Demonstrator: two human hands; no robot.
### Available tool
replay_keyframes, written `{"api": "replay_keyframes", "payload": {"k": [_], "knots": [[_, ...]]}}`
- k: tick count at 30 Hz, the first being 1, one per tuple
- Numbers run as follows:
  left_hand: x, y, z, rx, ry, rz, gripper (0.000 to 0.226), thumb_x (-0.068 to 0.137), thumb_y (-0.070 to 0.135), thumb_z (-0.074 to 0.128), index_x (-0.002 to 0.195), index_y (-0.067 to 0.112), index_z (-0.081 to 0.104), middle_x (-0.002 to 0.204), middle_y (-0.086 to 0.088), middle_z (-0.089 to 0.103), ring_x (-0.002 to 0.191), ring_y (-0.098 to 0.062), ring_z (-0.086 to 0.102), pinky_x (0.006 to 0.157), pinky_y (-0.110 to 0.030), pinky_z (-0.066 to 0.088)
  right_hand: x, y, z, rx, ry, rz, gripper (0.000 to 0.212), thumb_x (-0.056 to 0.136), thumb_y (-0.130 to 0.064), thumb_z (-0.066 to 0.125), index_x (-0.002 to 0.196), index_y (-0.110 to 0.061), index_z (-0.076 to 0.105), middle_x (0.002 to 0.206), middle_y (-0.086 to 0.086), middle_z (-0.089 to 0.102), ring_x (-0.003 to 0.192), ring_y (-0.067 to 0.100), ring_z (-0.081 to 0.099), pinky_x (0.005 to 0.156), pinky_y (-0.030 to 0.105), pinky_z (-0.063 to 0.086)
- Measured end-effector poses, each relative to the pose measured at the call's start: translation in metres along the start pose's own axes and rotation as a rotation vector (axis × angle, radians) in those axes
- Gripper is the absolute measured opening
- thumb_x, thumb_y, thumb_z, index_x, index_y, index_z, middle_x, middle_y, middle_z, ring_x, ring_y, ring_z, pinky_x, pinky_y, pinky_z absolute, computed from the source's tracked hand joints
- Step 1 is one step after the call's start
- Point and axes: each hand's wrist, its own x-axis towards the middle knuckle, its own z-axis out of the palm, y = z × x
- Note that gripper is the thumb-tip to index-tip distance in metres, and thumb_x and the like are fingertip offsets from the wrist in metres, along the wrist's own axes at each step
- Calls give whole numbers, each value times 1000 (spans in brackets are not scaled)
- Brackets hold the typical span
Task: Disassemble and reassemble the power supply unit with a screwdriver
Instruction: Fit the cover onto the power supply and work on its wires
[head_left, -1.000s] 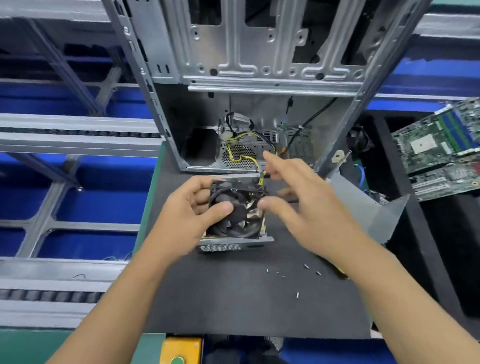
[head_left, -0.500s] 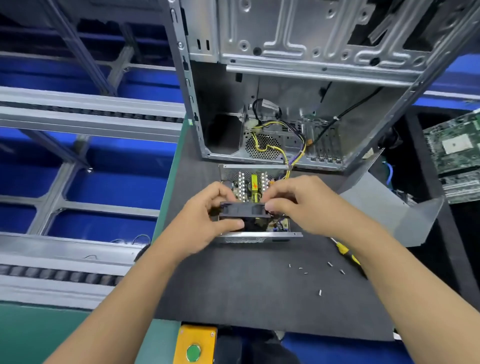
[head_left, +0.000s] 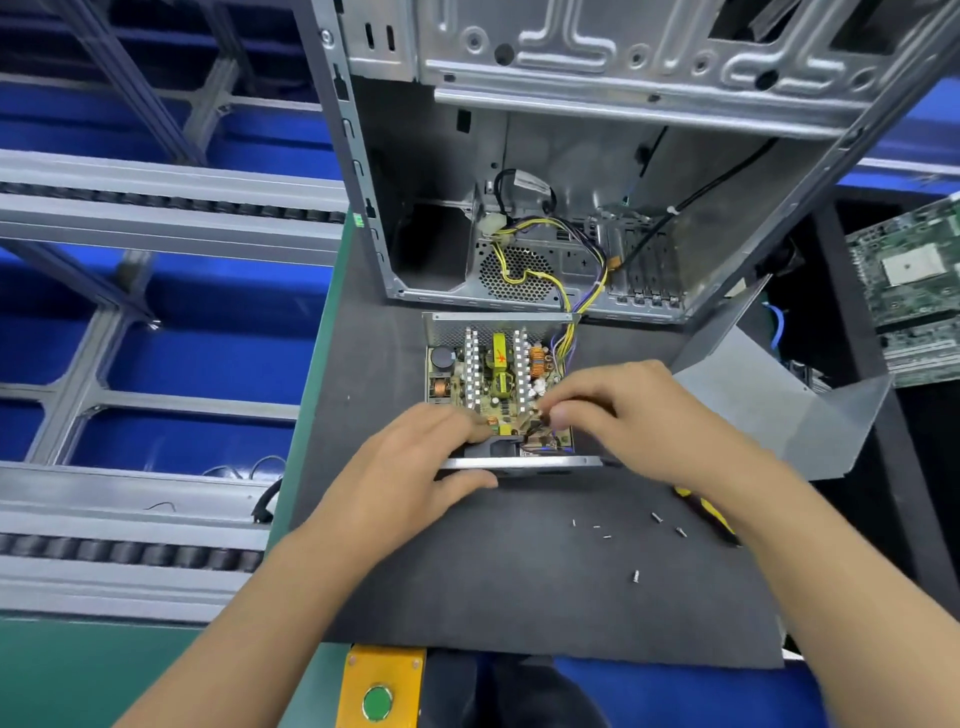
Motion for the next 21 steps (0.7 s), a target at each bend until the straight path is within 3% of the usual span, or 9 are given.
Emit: {"api": "replay_keyframes", "payload": {"k": [2, 4, 7, 9, 12, 16, 18, 21], "knots": [[-1, 1, 1, -17, -12, -75, 43, 85, 52, 65, 115, 21, 64, 113, 11, 68, 103, -7, 59, 83, -20, 46, -11, 14, -15, -44, 32, 80, 13, 85, -42, 72, 97, -39, 71, 90, -20, 71, 87, -5, 63, 79, 16, 49], [0, 2, 2, -1, -21, -91, 41, 86, 51, 66, 119, 27, 60, 110, 14, 68, 99, -7, 60, 77, -23, 47, -22, 26, -24, -97, -85, 198, 17, 79, -46, 76, 94, -46, 68, 92, -18, 70, 86, -5, 62, 77, 16, 47], [2, 2, 2, 17, -50, -19, 44, 91, 42, 67, 130, 24, 63, 112, 9, 70, 102, -16, 65, 84, -36, 55, -30, 36, -22, -16, -165, 266, 14, 84, -33, 77, 87, -45, 70, 82, -18, 72, 73, -5, 64, 69, 13, 46], [4, 2, 1, 55, -63, 11, 39, 94, 40, 65, 127, 19, 66, 107, 6, 70, 97, -20, 67, 78, -41, 58, -32, 39, -17, 18, -167, 287, 14, 84, -29, 77, 91, -41, 72, 83, -16, 73, 71, -4, 64, 73, 17, 51], [4, 2, 0, 135, -87, 33, 42, 93, 46, 55, 124, 19, 65, 105, 4, 71, 94, -22, 68, 69, -44, 59, -33, 43, -10, -70, -159, 334, 12, 86, -31, 75, 96, -38, 71, 88, -16, 70, 79, -4, 64, 80, 20, 52], [5, 3, 1, 159, -57, 57, 46, 92, 51, 46, 119, 20, 65, 104, 4, 72, 90, -22, 71, 62, -42, 61, -31, 39, -2, -358, -194, 352, 16, 97, -30, 58, 102, -34, 72, 101, -6, 63, 98, 17, 60, 80, 33, 51], [5, 2, 2, 135, -48, 46, 47, 90, 51, 48, 117, 18, 68, 104, 5, 72, 90, -21, 71, 64, -39, 61, -25, 42, 5, -483, -86, 265, 20, 98, -20, 56, 101, -32, 72, 103, -5, 53, 99, 21, 53, 84, 33, 48], [4, 1, 3, 104, -58, 29, 46, 91, 51, 49, 117, 18, 69, 105, 8, 71, 91, -17, 69, 70, -35, 60, -14, 47, 12, -397, 218, 137, 20, 95, -8, 61, 98, -20, 77, 89, -1, 45, 86, 27, 49, 78, 32, 44]]}}
